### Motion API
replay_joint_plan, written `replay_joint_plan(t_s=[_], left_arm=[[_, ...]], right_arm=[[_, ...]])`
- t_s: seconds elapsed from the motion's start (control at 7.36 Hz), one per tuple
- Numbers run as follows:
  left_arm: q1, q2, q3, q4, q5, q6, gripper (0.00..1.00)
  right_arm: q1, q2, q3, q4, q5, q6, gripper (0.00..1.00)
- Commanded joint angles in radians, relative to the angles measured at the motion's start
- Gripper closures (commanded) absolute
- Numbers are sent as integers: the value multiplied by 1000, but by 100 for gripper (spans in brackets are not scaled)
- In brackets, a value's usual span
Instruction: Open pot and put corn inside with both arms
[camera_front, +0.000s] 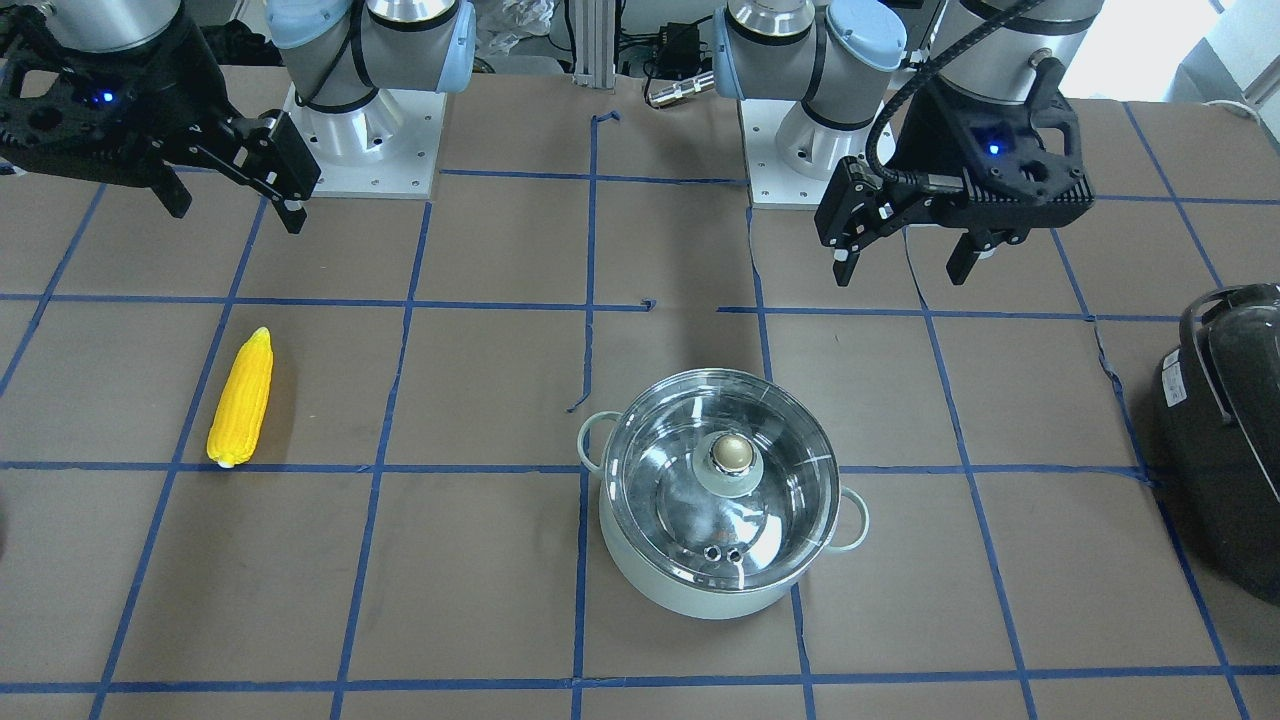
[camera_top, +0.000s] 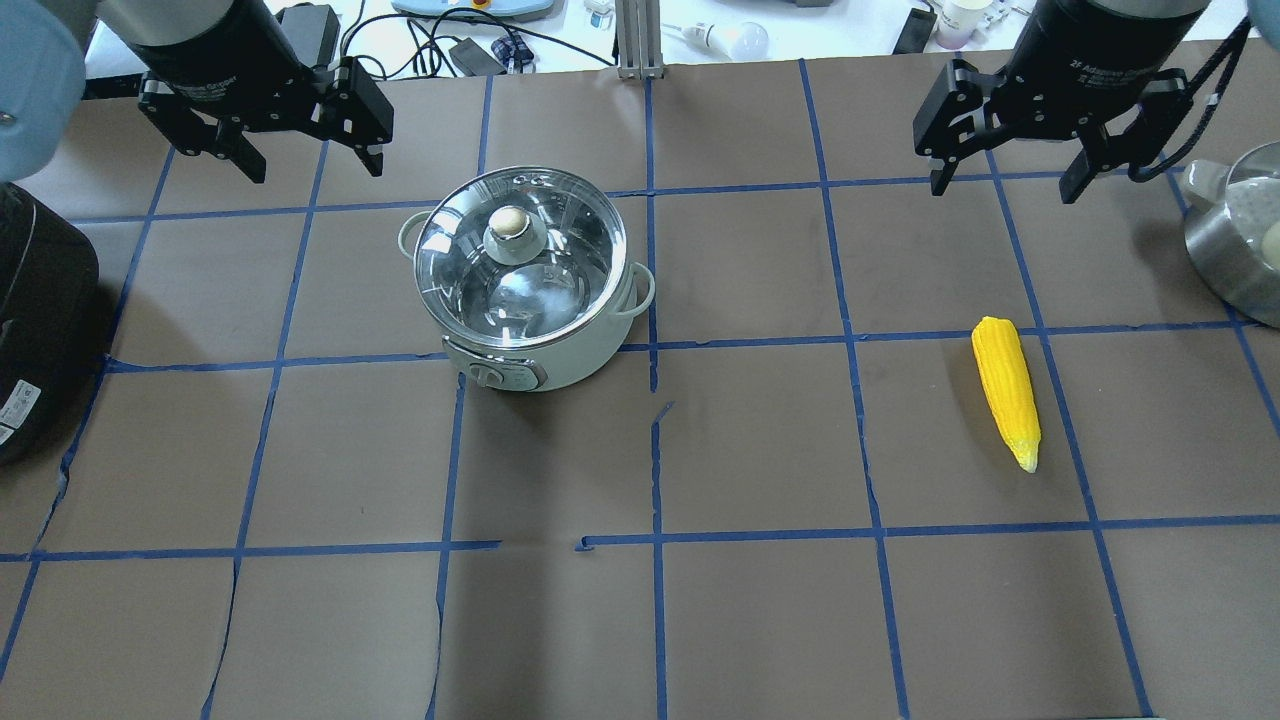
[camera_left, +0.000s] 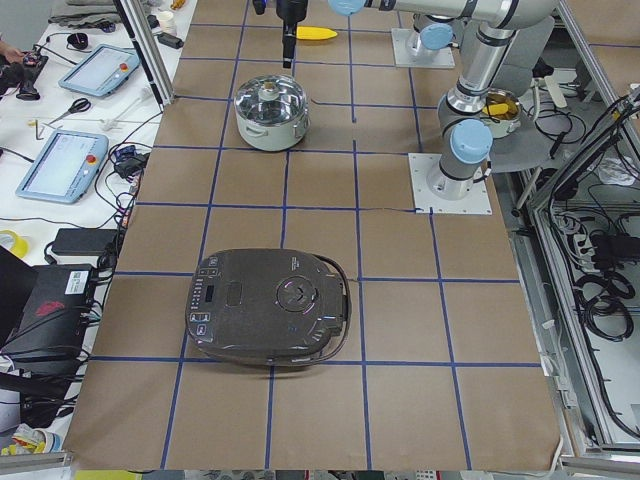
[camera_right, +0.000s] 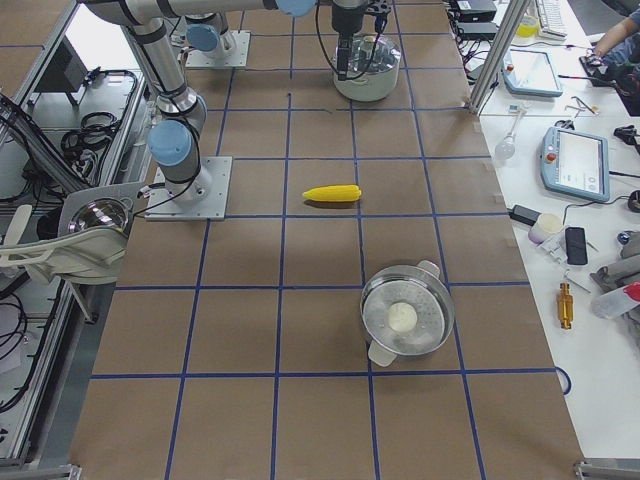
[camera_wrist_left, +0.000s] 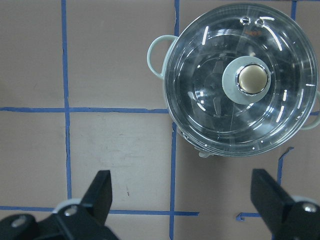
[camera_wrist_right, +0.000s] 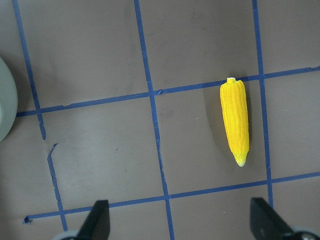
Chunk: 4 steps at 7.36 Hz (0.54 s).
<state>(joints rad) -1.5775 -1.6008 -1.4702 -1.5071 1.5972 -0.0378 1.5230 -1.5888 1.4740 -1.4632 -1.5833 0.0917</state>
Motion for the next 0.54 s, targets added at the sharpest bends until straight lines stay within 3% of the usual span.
replay_joint_plan(t_s=[0.0, 0.41], left_arm=[[-1, 4, -2, 1, 7, -1, 0], [-1, 9, -1, -5, 7, -1, 0]], right_arm=[[0, 1, 0, -5, 0, -1, 0], [0, 6, 0, -11, -4, -3, 0]])
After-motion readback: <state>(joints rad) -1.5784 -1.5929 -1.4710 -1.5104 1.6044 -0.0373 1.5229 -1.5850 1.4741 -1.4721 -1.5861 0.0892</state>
